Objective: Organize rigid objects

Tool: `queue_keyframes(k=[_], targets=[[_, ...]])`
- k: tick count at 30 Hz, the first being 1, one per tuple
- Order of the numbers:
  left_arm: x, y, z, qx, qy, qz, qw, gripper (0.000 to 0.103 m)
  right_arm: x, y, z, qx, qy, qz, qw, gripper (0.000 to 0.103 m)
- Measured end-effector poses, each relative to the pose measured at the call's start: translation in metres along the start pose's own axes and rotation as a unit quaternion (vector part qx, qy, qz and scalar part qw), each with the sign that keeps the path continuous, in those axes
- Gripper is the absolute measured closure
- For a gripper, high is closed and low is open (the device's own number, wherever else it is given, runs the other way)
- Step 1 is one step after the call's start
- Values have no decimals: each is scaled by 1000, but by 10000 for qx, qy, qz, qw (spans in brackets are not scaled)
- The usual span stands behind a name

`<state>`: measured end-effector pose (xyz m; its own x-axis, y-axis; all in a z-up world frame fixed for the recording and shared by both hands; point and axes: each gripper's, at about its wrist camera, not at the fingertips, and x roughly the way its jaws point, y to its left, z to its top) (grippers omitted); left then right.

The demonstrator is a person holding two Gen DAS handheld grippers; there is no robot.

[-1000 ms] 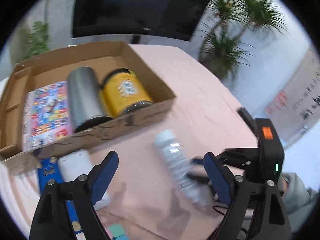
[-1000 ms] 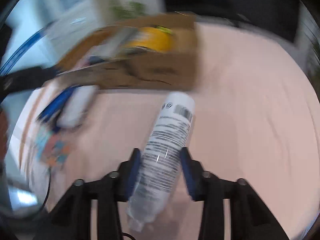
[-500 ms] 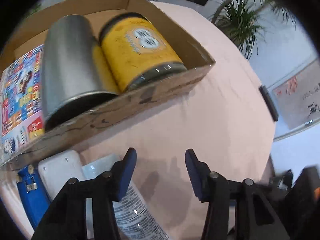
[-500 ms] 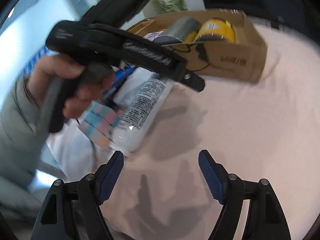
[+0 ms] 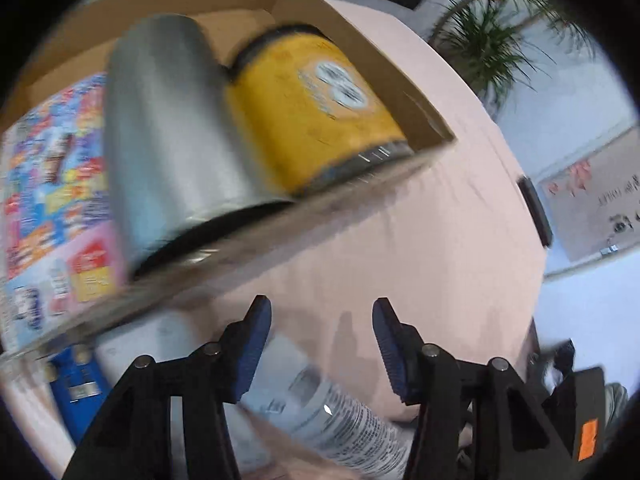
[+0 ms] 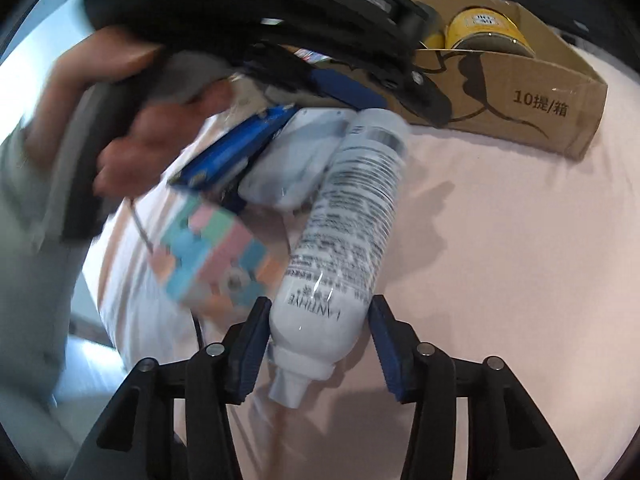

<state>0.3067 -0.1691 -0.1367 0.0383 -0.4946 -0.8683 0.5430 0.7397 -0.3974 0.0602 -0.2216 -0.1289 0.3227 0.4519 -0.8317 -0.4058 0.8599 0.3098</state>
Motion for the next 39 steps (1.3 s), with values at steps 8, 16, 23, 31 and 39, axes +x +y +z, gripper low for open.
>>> queue_keyframes(k=[8,16,23,31,39], targets=[[18,-76,-42,943,690,-931,9888,53,-47,-70,-29,-1568,988,-1353,9733,54],[27,-110,-54,1071,912,-886,9861,53,-108,-144,-16,-395,255,-2261,9730,59],[39,-131,-76,479,1125,-1137,9860,53,-120,-157,-59,2432,-221,-676,9674,49],[68,-164,-99,289,1417,-1311,9808,47,-97,-135,-93,3040,-297,-651,9500,57],[82,-154,-99,-371,1411,-1500,9779,52,-69,-138,-36,2783,-628,-258,9581,61]])
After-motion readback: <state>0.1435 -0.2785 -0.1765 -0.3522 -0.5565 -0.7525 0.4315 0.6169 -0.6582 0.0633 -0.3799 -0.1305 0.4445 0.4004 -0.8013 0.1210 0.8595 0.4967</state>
